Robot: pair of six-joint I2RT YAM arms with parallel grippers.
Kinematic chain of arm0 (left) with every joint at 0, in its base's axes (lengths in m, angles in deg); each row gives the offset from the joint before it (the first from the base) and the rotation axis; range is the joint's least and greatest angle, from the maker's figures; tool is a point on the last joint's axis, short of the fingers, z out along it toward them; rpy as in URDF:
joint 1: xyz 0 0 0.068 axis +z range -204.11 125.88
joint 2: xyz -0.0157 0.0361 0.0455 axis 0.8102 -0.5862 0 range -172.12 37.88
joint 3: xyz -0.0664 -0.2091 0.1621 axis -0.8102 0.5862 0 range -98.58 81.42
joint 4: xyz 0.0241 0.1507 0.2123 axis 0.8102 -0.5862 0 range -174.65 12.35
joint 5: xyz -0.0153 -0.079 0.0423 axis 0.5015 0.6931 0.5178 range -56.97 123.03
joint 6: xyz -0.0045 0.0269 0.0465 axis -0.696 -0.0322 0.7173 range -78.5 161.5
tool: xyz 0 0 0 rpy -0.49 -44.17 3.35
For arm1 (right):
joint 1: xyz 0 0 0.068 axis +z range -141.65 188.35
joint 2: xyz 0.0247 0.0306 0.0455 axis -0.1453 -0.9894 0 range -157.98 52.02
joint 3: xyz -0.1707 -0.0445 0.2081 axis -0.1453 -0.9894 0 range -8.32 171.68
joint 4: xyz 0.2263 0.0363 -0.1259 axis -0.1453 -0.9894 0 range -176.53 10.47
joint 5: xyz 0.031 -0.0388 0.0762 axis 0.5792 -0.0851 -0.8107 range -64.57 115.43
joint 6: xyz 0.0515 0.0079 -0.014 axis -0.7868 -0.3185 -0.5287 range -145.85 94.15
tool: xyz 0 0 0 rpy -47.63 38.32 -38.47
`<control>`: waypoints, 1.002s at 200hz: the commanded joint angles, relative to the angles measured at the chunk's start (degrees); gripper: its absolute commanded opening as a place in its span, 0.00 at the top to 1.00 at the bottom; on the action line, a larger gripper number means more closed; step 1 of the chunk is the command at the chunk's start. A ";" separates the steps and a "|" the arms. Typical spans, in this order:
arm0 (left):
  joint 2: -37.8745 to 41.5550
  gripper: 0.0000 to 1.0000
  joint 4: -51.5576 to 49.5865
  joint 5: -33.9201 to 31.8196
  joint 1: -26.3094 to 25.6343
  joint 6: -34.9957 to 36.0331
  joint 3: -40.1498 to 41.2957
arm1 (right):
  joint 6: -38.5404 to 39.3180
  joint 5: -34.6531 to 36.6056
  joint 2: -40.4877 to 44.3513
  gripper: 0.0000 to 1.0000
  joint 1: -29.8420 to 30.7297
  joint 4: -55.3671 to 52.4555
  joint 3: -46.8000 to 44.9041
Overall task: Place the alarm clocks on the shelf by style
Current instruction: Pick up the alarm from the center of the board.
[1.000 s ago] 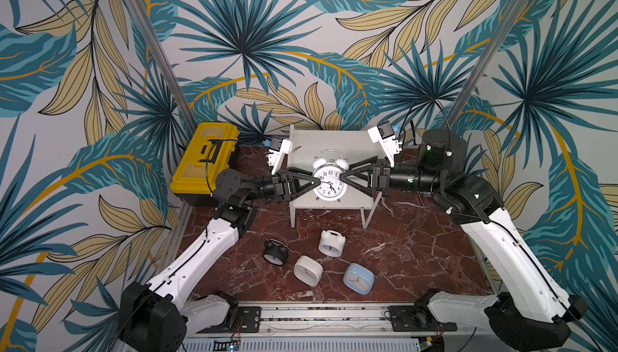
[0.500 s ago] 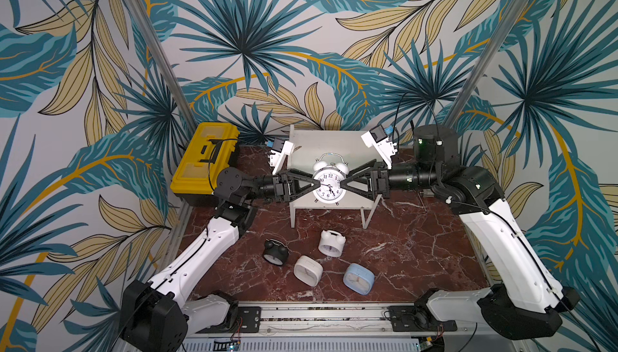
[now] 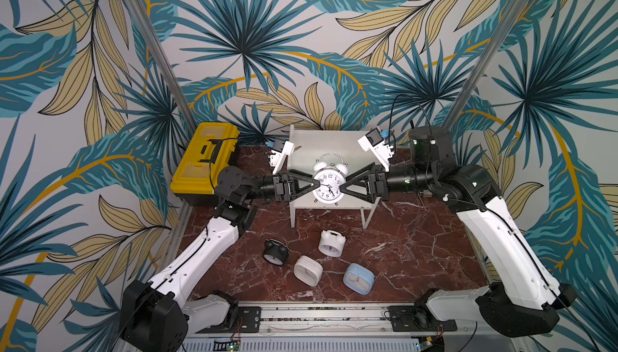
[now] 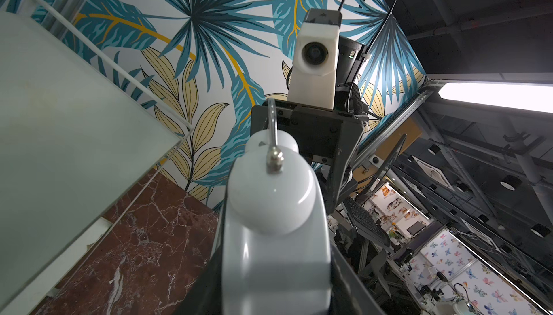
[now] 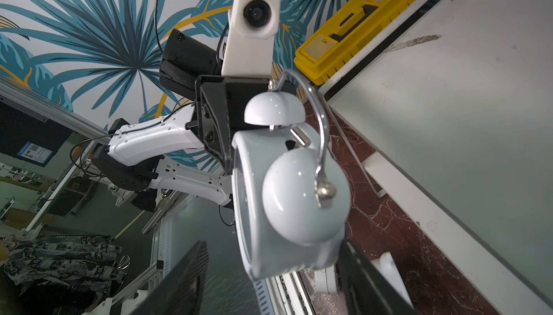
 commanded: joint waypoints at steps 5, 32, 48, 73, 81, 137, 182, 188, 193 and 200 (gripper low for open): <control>1.94 0.79 2.26 -0.27 -0.44 2.02 -4.65 | 1.24 -1.36 -1.30 0.28 0.17 -1.97 0.39; 2.37 0.79 2.25 -0.36 -0.38 2.31 -4.26 | 2.34 -2.95 -1.30 0.28 0.16 -3.80 0.39; 2.32 0.79 2.38 -0.30 -0.37 2.39 -4.35 | 3.28 -1.12 -1.17 0.27 0.12 -5.44 0.38; 2.30 0.79 1.92 -0.28 -0.39 2.74 -4.18 | 4.10 2.07 -0.35 0.24 -0.22 -6.00 -0.05; 2.28 0.79 1.96 -0.28 -0.44 2.75 -4.04 | 3.97 2.28 -0.13 0.23 -0.32 -5.82 -0.13; 2.47 0.79 2.80 -0.27 -0.40 2.32 -3.38 | 0.23 -1.59 -0.02 0.23 -0.39 0.04 -1.27; 2.10 0.79 3.56 -0.01 -0.38 2.00 -3.55 | -0.09 -5.40 -2.48 0.34 -0.38 0.59 -0.01; 2.06 0.79 3.43 -0.10 -0.39 2.13 -3.56 | 0.02 -5.87 -2.62 0.36 -0.38 0.21 0.07; 2.08 0.79 3.38 -0.10 -0.44 2.22 -3.56 | 0.14 -6.23 -2.72 0.38 -0.44 0.02 0.13; 2.05 0.79 3.32 -0.20 -0.42 2.31 -3.47 | 0.48 -6.44 -2.62 0.42 -0.42 -0.37 0.10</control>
